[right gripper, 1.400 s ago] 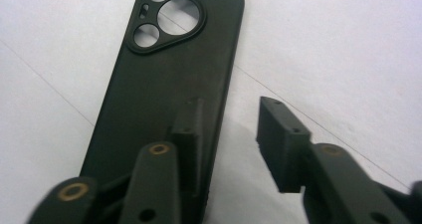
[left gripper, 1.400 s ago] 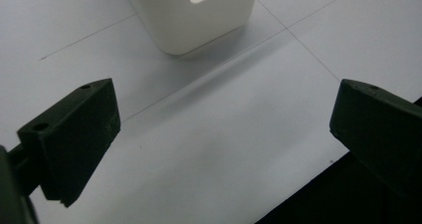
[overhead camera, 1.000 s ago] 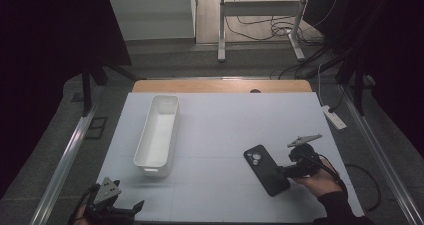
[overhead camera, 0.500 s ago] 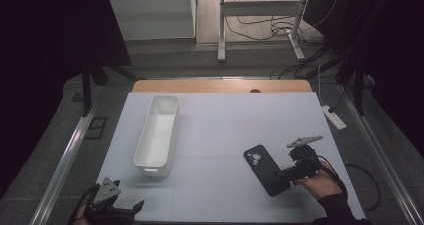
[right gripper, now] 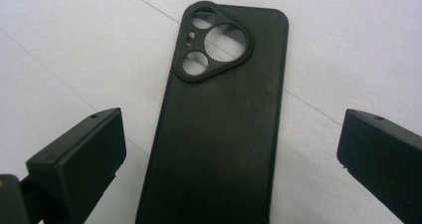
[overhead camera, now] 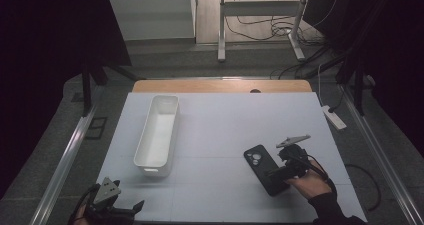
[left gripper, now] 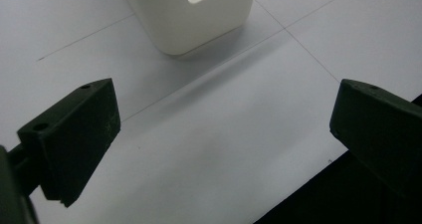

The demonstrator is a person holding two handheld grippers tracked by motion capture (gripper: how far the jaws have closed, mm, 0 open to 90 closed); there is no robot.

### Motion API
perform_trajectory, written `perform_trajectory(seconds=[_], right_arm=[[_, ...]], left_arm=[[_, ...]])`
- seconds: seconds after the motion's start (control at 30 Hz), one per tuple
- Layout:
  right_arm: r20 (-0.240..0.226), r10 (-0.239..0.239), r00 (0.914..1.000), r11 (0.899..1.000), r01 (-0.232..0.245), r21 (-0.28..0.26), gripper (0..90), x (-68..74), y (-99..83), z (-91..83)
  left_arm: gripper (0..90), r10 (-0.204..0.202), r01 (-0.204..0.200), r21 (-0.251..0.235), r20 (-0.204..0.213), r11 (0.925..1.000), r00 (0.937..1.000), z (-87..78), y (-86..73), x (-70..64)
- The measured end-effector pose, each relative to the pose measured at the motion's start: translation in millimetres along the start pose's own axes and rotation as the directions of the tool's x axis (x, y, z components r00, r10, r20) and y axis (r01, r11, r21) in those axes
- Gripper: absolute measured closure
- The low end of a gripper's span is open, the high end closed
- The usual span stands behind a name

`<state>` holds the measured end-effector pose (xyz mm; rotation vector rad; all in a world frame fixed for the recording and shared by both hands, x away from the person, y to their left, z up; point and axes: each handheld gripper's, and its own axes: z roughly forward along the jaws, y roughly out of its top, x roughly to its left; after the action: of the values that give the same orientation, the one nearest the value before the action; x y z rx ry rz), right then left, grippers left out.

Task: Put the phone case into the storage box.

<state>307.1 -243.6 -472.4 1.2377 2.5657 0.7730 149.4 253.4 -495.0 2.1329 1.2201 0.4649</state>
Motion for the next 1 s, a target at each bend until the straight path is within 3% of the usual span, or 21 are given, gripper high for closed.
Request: perform_trajectory(seconds=[0.43, 1.0], right_arm=[[0.03, -0.027, 0.9992, 0.999, 0.026, 0.024, 0.0, 19.6, 10.5, 13.5], [0.054, -0.02, 0.9983, 0.997, 0.016, 0.075, 0.0, 14.6, -4.0, 30.4]], left_arm=[[0.4, 0.004, -0.004, 0.003, -0.002, 1.0, 1.0, 0.2, 0.1, -0.5], [0.2, 0.004, -0.004, 0.001, -0.001, 1.0, 1.0, -0.2, 0.0, -0.3]])
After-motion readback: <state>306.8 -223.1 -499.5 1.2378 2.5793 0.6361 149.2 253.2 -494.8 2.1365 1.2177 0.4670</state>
